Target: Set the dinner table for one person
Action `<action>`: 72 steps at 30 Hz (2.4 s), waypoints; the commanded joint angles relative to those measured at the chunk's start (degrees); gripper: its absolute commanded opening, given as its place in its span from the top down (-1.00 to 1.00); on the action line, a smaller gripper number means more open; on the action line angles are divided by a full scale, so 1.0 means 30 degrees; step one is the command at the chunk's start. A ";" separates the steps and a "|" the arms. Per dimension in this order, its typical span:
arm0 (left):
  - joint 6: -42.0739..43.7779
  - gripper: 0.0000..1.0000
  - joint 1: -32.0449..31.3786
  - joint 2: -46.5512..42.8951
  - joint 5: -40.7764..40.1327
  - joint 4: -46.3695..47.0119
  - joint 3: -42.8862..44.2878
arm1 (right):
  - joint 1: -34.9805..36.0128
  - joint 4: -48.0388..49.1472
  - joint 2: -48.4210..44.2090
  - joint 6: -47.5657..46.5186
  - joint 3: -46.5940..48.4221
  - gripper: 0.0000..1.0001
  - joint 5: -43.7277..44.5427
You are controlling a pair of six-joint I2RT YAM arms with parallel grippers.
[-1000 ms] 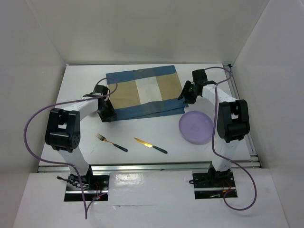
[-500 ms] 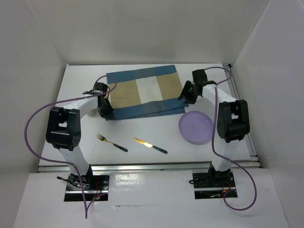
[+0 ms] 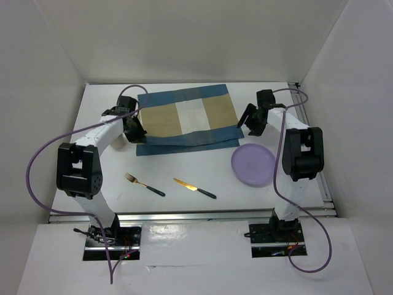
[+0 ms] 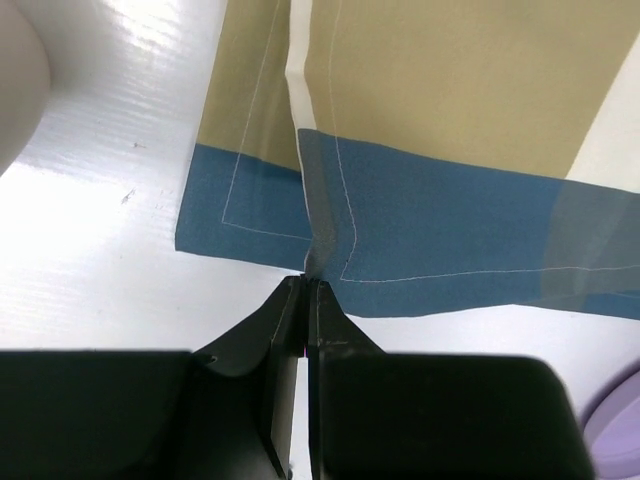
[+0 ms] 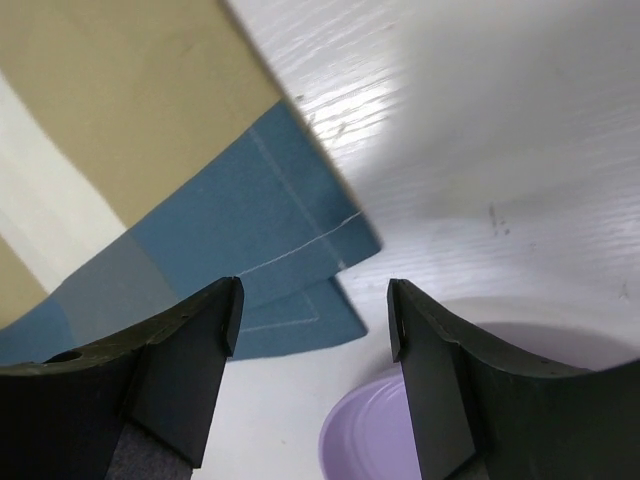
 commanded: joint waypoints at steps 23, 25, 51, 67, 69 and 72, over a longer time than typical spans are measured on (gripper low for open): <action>0.0372 1.00 0.0015 0.0180 0.0441 -0.1199 0.2639 | -0.0370 0.0393 0.2947 -0.0364 0.1456 0.84 -0.1605; 0.0372 1.00 0.0015 0.0180 0.0441 -0.1375 0.3164 | -0.0370 0.0190 0.2651 -0.0364 0.1893 0.92 -0.1371; 0.0723 1.00 0.2300 -0.0084 0.0795 -0.2166 0.2991 | 0.1884 -0.0808 -0.0220 -0.2883 0.0665 1.00 -0.2779; 0.1485 1.00 0.2300 0.2784 0.0851 -0.5206 1.2122 | 0.2061 -0.3298 0.0571 -0.3469 0.8483 1.00 -0.1752; 0.1688 1.00 0.2300 0.3314 0.1025 -0.5767 1.4286 | 0.2061 -0.3474 0.0281 -0.3469 0.8986 1.00 -0.2130; 0.1690 1.00 0.2476 0.3345 0.1027 -0.5974 1.4856 | 0.2061 -0.2834 -0.0803 -0.3469 0.7181 1.00 -0.2132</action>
